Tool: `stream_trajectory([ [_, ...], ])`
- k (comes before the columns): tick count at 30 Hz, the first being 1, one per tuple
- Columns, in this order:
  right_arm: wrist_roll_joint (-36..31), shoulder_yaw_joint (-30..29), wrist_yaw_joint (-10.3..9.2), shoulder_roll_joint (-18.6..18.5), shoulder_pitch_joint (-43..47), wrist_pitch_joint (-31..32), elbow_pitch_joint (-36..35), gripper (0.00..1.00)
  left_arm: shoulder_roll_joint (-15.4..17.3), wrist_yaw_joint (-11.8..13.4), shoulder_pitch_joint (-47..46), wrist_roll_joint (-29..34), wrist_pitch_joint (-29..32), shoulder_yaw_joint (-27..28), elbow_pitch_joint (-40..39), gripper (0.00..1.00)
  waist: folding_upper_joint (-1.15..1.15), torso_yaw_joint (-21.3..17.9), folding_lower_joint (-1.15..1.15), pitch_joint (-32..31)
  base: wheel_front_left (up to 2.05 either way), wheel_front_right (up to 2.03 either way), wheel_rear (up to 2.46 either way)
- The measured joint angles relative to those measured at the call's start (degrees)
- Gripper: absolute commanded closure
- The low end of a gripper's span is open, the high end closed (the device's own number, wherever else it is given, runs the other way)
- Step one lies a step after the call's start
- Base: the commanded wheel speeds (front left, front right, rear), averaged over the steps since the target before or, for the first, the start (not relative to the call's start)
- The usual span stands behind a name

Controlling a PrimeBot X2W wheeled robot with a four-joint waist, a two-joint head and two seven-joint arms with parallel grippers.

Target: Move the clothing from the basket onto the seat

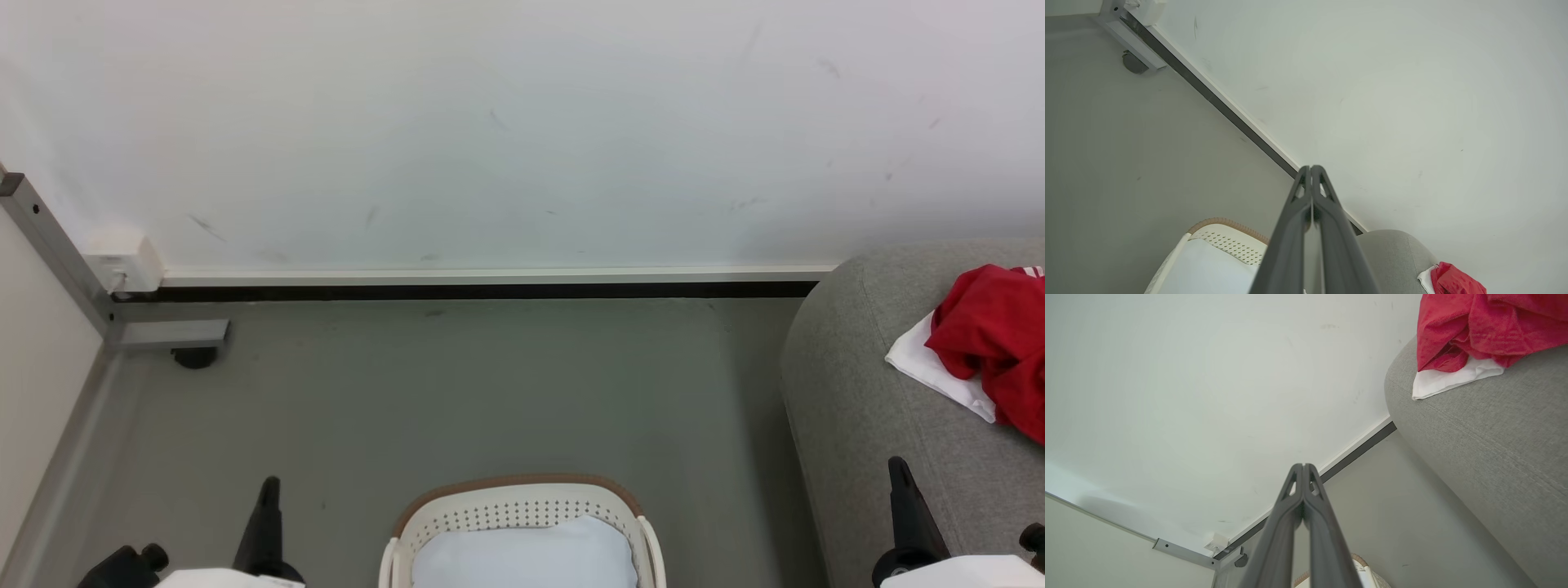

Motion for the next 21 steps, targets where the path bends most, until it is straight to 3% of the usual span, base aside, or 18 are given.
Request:
stream_trajectory([
  [21,12.3,-2.5,0.0,0.3,-0.4,3.7,-0.8,1.0,0.1,0.0,-0.8,-14.2,3.7,1.0,-1.0,1.0,0.0,0.4,0.0,0.1,0.0,0.0,0.0],
])
